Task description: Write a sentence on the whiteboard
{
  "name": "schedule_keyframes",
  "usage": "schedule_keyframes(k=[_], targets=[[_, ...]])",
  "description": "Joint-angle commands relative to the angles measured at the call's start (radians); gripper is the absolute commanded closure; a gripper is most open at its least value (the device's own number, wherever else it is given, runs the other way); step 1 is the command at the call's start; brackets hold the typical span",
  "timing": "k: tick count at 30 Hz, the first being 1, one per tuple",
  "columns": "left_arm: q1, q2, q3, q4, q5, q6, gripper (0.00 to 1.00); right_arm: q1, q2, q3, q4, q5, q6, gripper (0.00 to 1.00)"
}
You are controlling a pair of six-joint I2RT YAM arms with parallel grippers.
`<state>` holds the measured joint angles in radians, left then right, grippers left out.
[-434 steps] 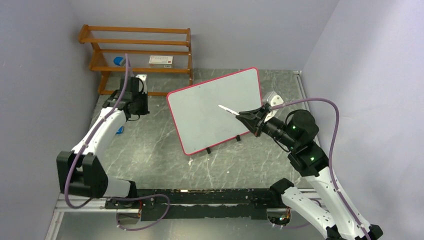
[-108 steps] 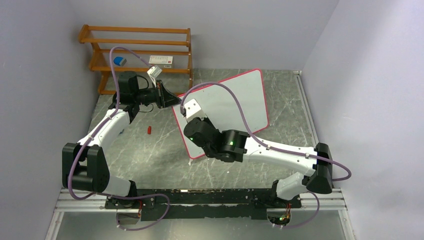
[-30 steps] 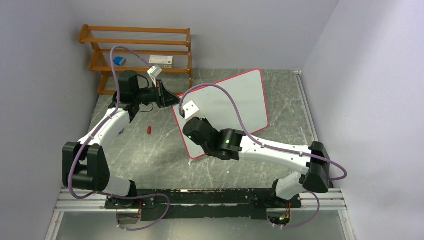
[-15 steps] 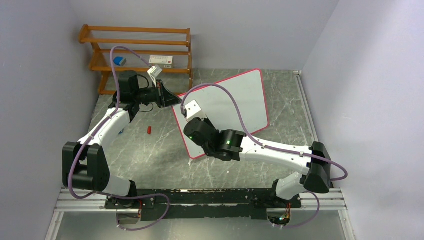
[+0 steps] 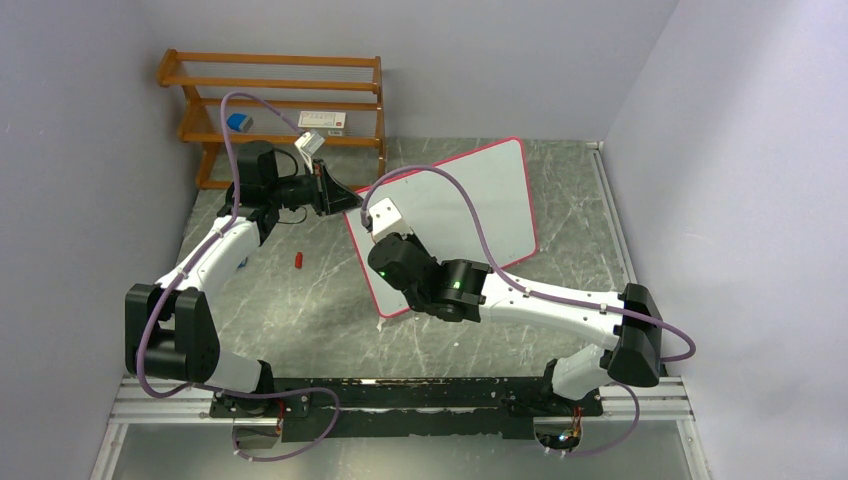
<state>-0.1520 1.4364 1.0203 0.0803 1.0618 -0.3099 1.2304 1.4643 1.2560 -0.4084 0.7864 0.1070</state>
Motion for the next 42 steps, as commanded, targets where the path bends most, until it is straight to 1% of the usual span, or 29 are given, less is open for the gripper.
schedule_keyframes(k=[1,20,32,41,42], targets=[[-0.031,0.021,0.001,-0.069,0.000,0.040,0.95,-0.008,-0.004,0.004,0.054,0.014,-0.008,1.00],[-0.032,0.022,0.003,-0.072,0.000,0.042,0.95,-0.009,0.001,0.011,0.081,-0.034,-0.026,1.00],[-0.032,0.019,0.005,-0.079,-0.005,0.047,0.95,-0.008,0.001,0.020,0.054,-0.057,-0.020,1.00],[-0.032,0.022,0.011,-0.079,-0.012,0.058,0.95,-0.009,-0.057,-0.010,0.031,-0.016,-0.011,1.00],[-0.032,0.022,0.011,-0.100,-0.012,0.058,0.95,-0.009,-0.065,-0.015,0.034,-0.006,-0.013,1.00]])
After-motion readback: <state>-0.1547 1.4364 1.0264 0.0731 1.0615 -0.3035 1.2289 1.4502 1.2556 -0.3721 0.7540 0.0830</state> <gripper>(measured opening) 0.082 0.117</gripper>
